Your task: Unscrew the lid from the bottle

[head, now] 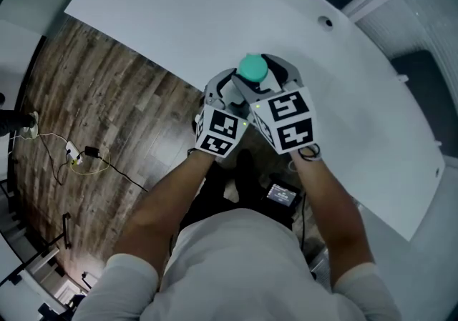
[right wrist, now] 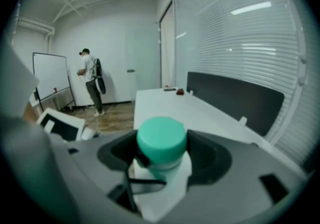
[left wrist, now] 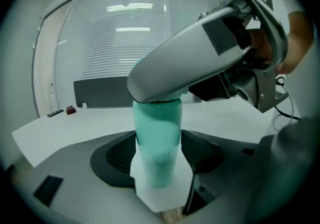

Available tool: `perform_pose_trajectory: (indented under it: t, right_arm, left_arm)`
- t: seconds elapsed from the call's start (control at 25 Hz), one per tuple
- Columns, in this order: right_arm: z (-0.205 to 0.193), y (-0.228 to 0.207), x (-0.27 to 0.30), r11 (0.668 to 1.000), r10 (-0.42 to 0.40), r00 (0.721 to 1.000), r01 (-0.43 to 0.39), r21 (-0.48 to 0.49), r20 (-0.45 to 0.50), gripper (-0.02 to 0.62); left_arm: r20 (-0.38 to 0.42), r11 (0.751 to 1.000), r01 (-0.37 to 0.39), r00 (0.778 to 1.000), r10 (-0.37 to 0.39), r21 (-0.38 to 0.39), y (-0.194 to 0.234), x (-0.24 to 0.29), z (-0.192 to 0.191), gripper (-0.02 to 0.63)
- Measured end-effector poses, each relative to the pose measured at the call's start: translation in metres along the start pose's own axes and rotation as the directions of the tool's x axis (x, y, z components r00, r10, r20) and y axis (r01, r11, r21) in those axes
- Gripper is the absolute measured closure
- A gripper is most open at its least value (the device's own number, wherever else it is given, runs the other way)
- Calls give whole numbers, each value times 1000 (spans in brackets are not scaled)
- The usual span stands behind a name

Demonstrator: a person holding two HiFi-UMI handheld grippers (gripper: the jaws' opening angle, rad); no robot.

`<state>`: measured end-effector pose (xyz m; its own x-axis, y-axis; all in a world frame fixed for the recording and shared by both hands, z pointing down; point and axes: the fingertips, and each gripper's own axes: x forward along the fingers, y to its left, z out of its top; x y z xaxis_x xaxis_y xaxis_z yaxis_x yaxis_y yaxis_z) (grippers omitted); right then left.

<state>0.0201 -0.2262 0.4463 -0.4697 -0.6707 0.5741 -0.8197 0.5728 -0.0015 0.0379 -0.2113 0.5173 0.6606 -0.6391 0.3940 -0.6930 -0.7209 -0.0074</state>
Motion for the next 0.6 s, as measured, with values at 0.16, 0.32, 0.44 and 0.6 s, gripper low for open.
perform_pose_trajectory:
  t: [0.16, 0.32, 0.44, 0.6]
  right_arm:
    - [0, -3, 0, 998, -50, 999, 50, 32, 13, 279]
    - [1, -2, 0, 999, -43, 999, 42, 25, 26, 279]
    - [0, -3, 0, 1000, -14, 1000, 14, -7, 25, 279]
    - [2, 0, -1, 999, 29, 1000, -28, -41, 9, 279]
  left_arm:
    - [-14, 998, -64, 998, 64, -14, 1, 5, -1, 314]
    - [-15, 1000, -10, 1000, 10, -5, 2, 5, -2, 314]
    - [-18, 995, 94, 995, -93, 22, -1, 5, 1, 316]
    - [-45, 967, 244, 970, -241, 77, -2, 3, 1, 318]
